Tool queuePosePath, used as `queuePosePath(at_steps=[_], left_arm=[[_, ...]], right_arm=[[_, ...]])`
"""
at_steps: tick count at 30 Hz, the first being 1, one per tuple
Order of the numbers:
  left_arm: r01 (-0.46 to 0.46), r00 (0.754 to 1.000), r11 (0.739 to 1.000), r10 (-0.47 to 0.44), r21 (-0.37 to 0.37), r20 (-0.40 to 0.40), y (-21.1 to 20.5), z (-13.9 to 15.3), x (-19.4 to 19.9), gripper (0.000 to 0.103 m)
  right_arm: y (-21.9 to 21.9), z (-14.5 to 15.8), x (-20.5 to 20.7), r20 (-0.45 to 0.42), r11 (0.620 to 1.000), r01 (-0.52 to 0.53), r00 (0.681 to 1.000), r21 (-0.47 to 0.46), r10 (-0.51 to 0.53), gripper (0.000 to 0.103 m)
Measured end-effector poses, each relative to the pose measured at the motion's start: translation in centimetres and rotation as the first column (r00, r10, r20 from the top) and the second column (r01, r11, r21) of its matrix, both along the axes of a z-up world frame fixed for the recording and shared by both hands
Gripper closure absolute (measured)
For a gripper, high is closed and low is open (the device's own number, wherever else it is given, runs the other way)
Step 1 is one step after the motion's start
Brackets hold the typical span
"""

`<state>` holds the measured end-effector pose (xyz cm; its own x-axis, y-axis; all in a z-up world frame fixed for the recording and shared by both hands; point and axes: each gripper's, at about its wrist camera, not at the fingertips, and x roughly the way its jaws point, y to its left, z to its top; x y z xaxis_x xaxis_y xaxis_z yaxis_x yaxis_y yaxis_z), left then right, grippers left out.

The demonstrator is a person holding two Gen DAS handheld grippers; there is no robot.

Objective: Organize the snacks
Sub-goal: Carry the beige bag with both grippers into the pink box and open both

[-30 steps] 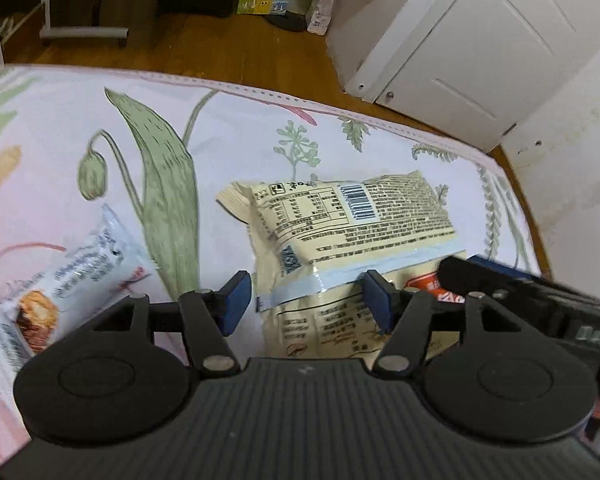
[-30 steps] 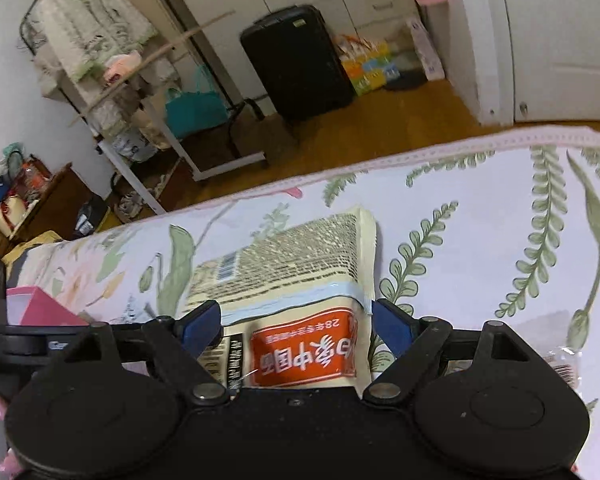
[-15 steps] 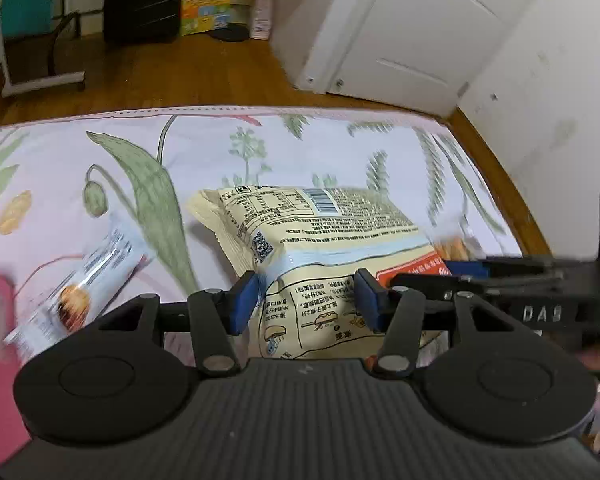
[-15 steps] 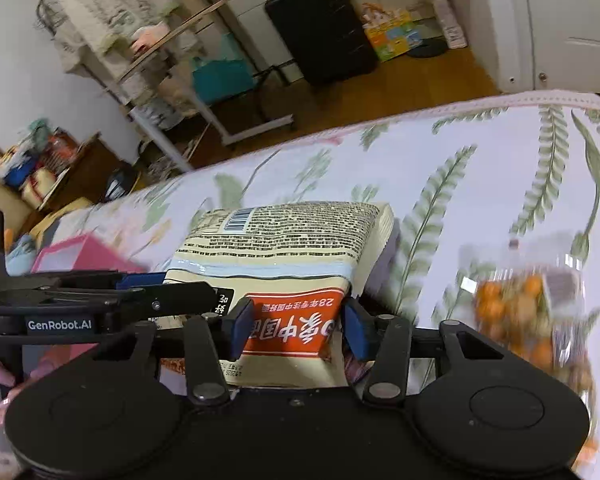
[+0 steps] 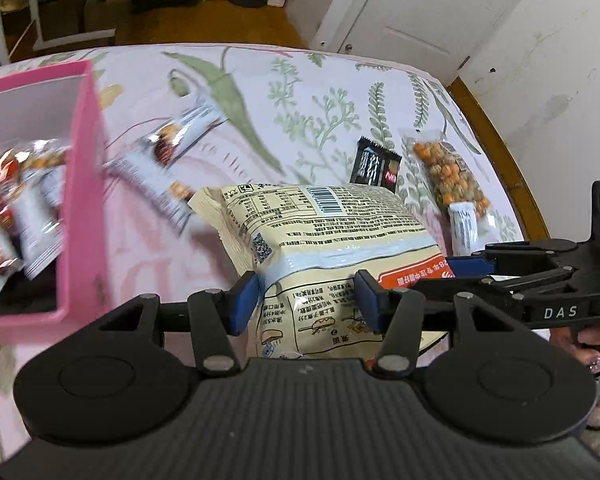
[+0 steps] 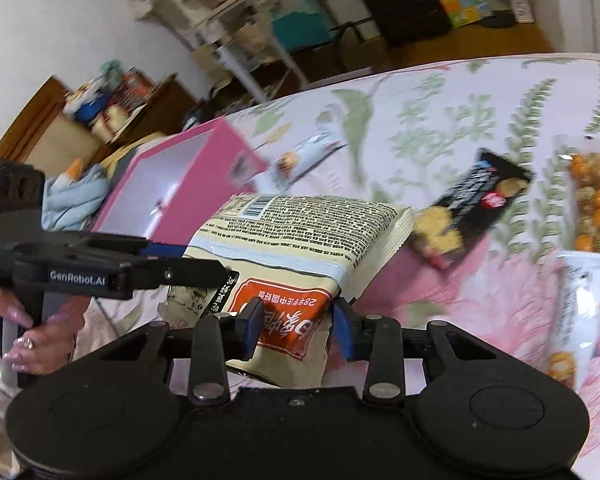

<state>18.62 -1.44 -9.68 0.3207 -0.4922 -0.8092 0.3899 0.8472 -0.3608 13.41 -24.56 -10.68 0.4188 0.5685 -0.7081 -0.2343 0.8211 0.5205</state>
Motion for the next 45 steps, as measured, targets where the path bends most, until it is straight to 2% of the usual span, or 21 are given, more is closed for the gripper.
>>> queuePosePath(at_steps=[11, 18, 24, 27, 32, 36, 39, 45], left_arm=[[-0.055, 0.995, 0.994, 0.047, 0.093, 0.083, 7.5, 5.8, -4.2, 0.051], [-0.155, 0.981, 0.981, 0.139, 0.12, 0.132, 13.3, 7.8, -3.9, 0.051], [-0.245, 0.956, 0.958, 0.214, 0.148, 0.2, 17.8, 8.8, -2.3, 0.052], [-0.297, 0.939, 0.939, 0.254, 0.174, 0.233, 19.7, 8.6, -0.8, 0.052], [-0.356, 0.919, 0.905, 0.294, 0.231, 0.263, 22.6, 6.5, 2.5, 0.051], [-0.369, 0.92, 0.894, 0.312, 0.255, 0.238, 24.8, 4.7, 5.5, 0.051], [-0.371, 0.924, 0.886, 0.323, 0.277, 0.204, 26.0, 3.7, 7.2, 0.051], [-0.372, 0.927, 0.871, 0.332, 0.32, 0.173, 27.4, 1.0, 7.7, 0.05]], right_arm=[[7.8, 3.7, -1.3, 0.007, 0.982, -0.187, 0.982, 0.018, 0.187, 0.061], [13.7, 5.2, 0.6, 0.065, 0.967, -0.253, 0.966, 0.013, 0.251, 0.061], [18.9, 5.9, 3.7, 0.138, 0.966, -0.259, 0.956, -0.008, 0.258, 0.061], [21.0, 4.7, 5.6, 0.169, 0.976, -0.217, 0.963, 0.026, 0.21, 0.061], [24.8, 2.2, 8.6, 0.156, 0.98, -0.193, 0.971, 0.056, 0.183, 0.061], [26.7, 0.7, 10.3, 0.175, 0.981, -0.178, 0.971, 0.073, 0.163, 0.061], [27.8, -1.1, 11.3, 0.125, 0.978, -0.175, 0.979, 0.117, 0.16, 0.061], [30.1, -2.8, 11.1, 0.085, 0.976, -0.199, 0.978, 0.086, 0.192, 0.06]])
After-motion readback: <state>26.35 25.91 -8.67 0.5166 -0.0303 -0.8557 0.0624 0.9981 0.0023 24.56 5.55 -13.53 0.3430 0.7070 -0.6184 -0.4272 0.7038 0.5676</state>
